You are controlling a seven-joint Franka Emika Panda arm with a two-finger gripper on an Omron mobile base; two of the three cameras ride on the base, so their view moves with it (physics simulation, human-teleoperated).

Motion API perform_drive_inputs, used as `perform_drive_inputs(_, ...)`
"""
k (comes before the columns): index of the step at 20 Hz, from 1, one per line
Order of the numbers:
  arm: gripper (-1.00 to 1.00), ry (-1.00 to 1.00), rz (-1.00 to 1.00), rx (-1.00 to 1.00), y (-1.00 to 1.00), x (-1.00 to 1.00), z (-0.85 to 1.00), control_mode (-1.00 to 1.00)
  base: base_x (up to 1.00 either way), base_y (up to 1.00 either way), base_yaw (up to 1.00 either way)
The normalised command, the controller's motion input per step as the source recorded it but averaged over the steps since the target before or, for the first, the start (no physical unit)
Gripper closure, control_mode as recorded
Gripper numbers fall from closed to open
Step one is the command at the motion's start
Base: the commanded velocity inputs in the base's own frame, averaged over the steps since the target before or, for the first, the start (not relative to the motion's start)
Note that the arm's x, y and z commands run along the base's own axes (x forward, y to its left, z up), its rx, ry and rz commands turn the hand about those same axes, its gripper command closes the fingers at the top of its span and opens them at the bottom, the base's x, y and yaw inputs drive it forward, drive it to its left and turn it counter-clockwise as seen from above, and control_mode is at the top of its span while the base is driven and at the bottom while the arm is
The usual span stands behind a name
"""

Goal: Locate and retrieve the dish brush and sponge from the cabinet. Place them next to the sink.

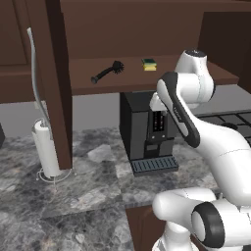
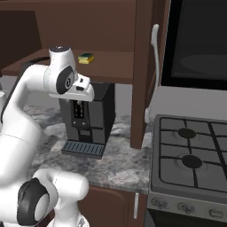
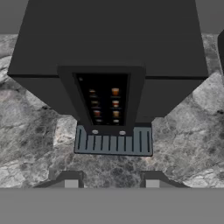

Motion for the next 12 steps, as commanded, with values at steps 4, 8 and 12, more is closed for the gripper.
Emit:
perform_drive_inputs(4,-1.00,-0.01,-0.01,0.00,0.14,-0.04,0.00,-1.00,0.00,0.00,0.00)
perform_drive_inputs(8,-1.00,-0.04,-0.03,0.00,0.21,-0.05,0.09,-1.00,0.00,0.00,0.00)
perform_drive_inputs(12,-1.00,-0.10,-0.07,-0.01,0.08,-0.17,0.36,-1.00,0.00,0.00,0.00)
